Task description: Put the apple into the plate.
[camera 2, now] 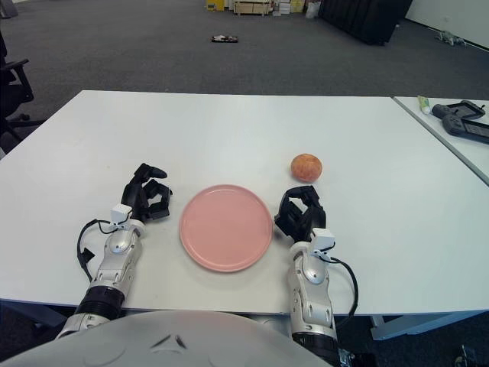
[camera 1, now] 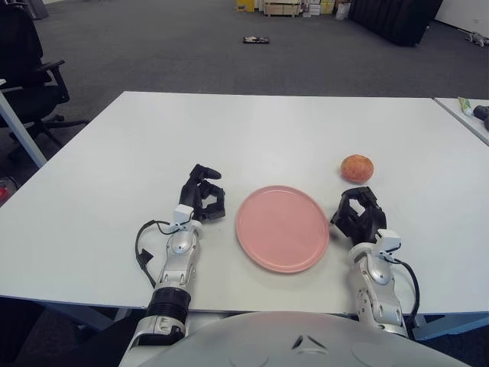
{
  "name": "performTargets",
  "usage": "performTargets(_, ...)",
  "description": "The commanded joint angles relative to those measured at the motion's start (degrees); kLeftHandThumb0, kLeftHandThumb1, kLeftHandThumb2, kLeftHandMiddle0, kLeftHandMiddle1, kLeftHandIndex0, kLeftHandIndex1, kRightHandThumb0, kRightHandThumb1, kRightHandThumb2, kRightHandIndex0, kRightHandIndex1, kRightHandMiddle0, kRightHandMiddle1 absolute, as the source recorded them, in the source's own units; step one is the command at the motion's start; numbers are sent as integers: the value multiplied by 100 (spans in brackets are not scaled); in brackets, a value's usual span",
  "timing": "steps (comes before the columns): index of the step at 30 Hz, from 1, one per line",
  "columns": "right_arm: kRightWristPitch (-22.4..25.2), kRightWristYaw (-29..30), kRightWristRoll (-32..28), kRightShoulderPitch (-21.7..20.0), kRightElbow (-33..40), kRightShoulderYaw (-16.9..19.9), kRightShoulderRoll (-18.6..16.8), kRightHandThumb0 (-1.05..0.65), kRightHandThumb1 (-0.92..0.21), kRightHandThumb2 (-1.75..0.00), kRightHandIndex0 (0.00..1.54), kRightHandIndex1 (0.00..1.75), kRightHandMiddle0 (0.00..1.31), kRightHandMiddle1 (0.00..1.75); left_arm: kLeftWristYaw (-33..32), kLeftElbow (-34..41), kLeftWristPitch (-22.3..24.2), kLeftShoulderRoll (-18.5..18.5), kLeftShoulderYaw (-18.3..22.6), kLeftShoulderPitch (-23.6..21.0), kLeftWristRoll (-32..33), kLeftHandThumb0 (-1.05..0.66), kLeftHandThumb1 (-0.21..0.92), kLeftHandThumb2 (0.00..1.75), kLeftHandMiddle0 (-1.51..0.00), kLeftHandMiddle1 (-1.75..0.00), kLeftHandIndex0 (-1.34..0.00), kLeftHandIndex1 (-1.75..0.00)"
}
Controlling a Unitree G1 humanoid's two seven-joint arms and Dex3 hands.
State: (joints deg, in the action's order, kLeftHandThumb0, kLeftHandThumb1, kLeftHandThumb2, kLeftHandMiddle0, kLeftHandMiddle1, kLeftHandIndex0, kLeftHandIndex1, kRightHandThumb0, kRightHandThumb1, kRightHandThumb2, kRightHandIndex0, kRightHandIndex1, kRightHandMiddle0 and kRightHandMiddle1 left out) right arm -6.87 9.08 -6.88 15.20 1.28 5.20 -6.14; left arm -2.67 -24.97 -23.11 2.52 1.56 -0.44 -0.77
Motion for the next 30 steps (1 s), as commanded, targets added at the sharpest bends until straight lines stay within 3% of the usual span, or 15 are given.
performTargets(1, 181, 52, -62, 56, -37, 39, -149, -41, -55, -103, 96, 175, 43, 175, 54, -177, 81, 8, -13, 24, 26, -1, 28, 132, -69, -160, -43, -175)
performTargets(8, 208, 82, -13, 50, -28, 22, -131, -41, -55, -103, 96, 175, 43, 175, 103, -206, -1, 17, -1, 15, 69, -1, 28, 133, -68, -162, -43, -175)
performTargets(16, 231, 81, -15, 60, 2, -3, -121, -41, -55, -104, 97, 175, 43, 175, 173, -189, -6, 46, 31, 33, 167, -1, 28, 129, -72, -151, -45, -175)
performTargets(23, 103, 225, 166, 61, -2, -23, -149, -41, -54, -104, 97, 175, 44, 175, 192, -160, 4, 52, 35, 56, 196, -1, 28, 131, -70, -156, -44, -175)
performTargets(30, -1657, 1649, 2276, -137, -873, -248, 261, -41, -55, -104, 97, 175, 43, 175, 168, -168, -49, 46, 36, 60, 168, -1, 27, 132, -70, -157, -45, -175)
